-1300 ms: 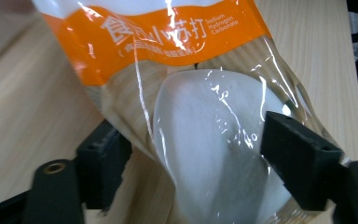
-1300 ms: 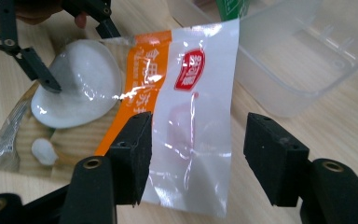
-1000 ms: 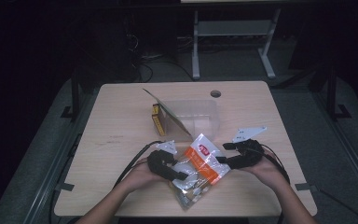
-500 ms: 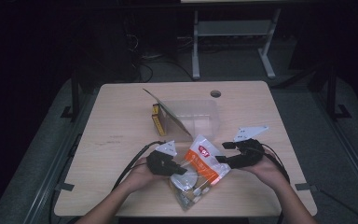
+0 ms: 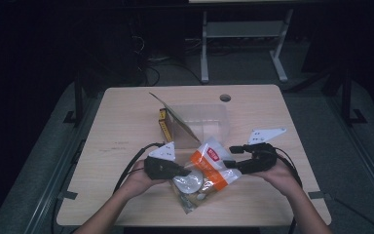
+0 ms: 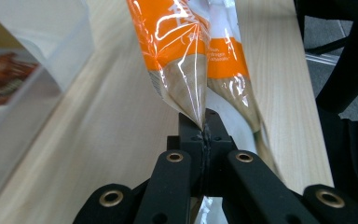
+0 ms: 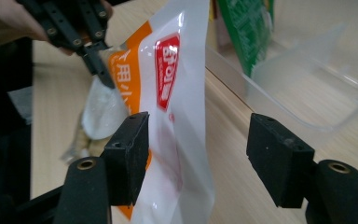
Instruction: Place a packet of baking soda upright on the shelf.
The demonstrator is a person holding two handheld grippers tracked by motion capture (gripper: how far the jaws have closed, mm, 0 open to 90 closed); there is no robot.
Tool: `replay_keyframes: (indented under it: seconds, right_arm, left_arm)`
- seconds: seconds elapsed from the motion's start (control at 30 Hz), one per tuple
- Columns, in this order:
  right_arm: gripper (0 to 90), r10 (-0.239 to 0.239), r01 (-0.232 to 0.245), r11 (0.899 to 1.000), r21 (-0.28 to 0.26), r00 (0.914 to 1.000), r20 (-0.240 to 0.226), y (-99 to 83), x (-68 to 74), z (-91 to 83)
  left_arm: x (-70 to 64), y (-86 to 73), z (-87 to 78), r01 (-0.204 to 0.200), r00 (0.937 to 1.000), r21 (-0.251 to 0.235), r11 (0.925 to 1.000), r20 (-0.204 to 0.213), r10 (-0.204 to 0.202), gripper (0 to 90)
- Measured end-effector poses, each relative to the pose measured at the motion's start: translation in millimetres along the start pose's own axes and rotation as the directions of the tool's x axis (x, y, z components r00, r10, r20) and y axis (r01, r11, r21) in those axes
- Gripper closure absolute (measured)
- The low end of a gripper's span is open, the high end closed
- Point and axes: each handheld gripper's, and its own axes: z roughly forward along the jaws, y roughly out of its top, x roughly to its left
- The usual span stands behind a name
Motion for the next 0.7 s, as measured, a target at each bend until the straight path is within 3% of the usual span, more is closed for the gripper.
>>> replay_keyframes:
  seconds: [0.2, 0.4, 0.7]
  right_arm:
    - [36.5, -0.012, 0.009, 0.999, -0.047, 0.9978, -0.065, 10.5, 4.7, -3.9]
    - [36.9, -0.049, 0.046, 0.999, -0.028, 0.9910, -0.125, 23.9, 10.4, 6.7]
    - [45.5, -0.104, 0.110, 0.994, 0.011, 0.9685, -0.226, 57.1, 13.3, 34.3]
  left_arm:
    - [-1.2, -2.5, -20.7, -0.035, 0.9985, -0.018, 0.9992, -0.043, 0.034, 89.3]
    - [-3.2, -6.5, -40.1, -0.069, 0.9944, -0.034, 0.9971, -0.083, 0.066, 89.4]
    - [-1.4, -8.3, -62.6, -0.079, 0.9891, -0.076, 0.9940, -0.130, 0.069, 89.5]
